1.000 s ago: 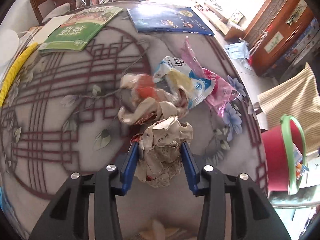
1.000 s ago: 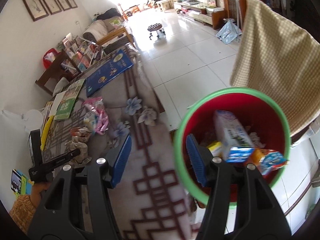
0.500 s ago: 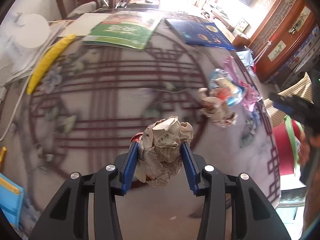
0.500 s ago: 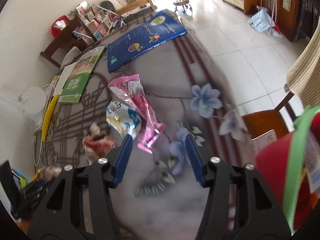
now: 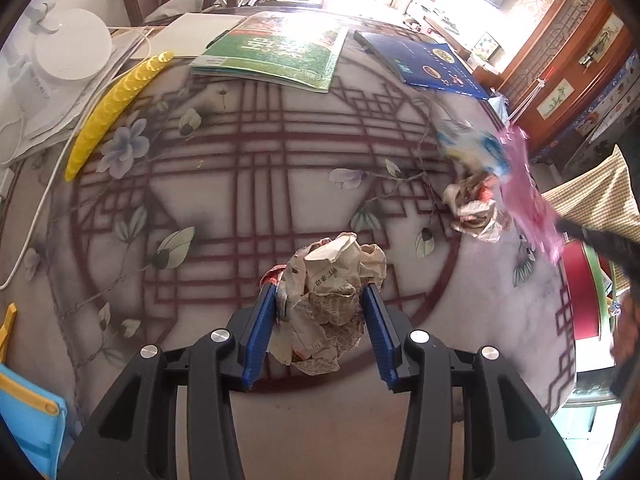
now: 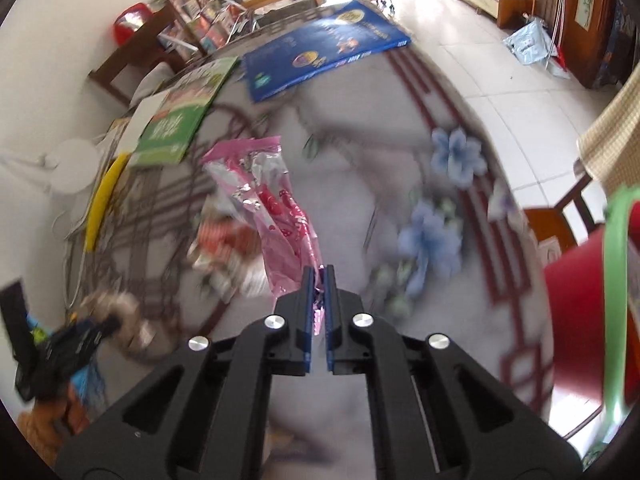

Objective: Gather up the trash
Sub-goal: 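Grasp the pink wrapper with the right tool while the left tool holds the paper wad, then lift the pink wrapper and paper wad and carry both toward the red bucket, then lower the paper wad into the bucket with the left tool, then open the left tool while the right tool releases the pink wrapper into the bucket, then grasp the crumpled red-white paper wad on the table with the left tool, then grasp the clear plastic wrapper with blue print with the right tool, then lift the paper wad and plastic wrapper and carry both toward the red bucket, then open the left tool over the bucket while the right tool releases the plastic wrapper inside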

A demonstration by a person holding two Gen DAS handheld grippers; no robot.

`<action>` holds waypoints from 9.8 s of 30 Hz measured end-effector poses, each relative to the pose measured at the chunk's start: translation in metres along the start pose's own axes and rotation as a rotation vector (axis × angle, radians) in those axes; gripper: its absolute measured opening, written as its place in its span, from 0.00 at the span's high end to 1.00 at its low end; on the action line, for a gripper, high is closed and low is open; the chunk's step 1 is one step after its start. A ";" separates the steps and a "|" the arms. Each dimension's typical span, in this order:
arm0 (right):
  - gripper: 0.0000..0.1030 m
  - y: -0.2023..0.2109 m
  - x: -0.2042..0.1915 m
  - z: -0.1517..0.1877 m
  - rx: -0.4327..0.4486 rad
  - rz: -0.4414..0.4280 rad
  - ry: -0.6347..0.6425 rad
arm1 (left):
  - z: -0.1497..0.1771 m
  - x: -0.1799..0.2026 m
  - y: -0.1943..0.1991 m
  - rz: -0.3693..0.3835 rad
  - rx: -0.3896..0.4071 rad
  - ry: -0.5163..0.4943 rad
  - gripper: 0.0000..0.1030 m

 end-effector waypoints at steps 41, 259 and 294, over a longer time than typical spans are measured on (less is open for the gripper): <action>0.95 0.050 -0.061 0.040 0.120 -0.090 0.055 | -0.003 0.008 0.039 0.038 0.108 -0.031 0.60; 0.80 0.158 0.064 0.018 0.321 -0.008 0.039 | -0.027 0.236 0.082 0.092 0.241 -0.176 0.69; 0.05 0.316 0.165 0.008 0.725 0.321 0.076 | -0.057 0.429 0.208 0.240 0.664 -0.439 0.08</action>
Point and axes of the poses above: each gripper's, at about its wrist camera, not at the fingertips, and y roughly against the way its jaws point, x to its right, z to its underside, the point moved 7 cm from there along -y, roughly the way its jaws point, and after that the axes turned 9 degrees about -z, right-handed, at the moved point
